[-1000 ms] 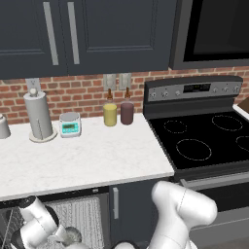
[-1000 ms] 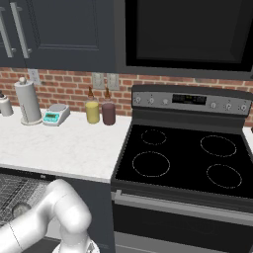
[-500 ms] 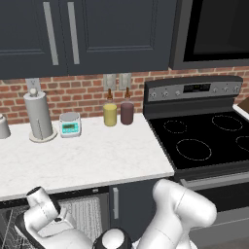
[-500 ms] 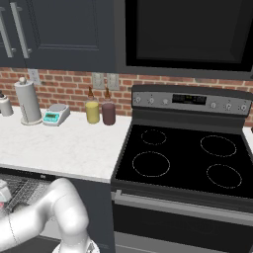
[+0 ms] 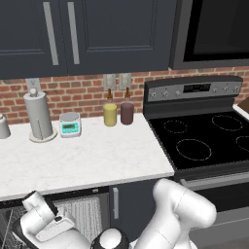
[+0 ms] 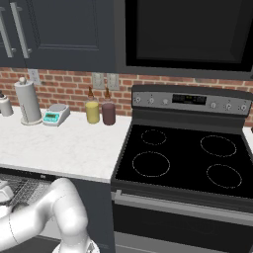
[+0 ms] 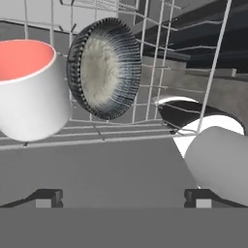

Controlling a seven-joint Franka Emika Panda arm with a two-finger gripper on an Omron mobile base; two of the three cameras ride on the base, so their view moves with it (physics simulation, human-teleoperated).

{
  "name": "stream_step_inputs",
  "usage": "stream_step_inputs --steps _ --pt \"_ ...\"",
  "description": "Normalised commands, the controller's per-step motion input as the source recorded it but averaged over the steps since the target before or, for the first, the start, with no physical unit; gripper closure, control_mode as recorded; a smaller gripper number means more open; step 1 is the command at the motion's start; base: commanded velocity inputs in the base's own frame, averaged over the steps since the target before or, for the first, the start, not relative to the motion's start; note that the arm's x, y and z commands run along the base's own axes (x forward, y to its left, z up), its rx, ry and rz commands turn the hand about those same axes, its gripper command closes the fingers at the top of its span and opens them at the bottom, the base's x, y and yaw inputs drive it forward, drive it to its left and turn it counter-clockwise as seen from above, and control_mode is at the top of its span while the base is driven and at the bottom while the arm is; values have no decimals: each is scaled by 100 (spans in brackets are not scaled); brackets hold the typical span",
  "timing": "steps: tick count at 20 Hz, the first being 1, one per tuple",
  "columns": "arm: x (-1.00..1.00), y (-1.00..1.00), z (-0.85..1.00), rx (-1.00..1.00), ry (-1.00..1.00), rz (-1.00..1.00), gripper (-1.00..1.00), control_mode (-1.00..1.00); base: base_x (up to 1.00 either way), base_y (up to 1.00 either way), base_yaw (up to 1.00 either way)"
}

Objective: Pick up the cup and bowl from the counter, place them in the dishwasher, and close the dishwasher door.

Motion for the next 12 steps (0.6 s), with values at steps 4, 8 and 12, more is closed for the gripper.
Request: stream_step_inputs --steps 4,8,12 --pt "-17 0 25 0 -10 14 -100 -100 0 0 0" --pt "-22 0 51 0 -10 12 -100 -100 0 0 0" --pt "-31 0 65 2 -7 9 -100 -100 0 0 0"
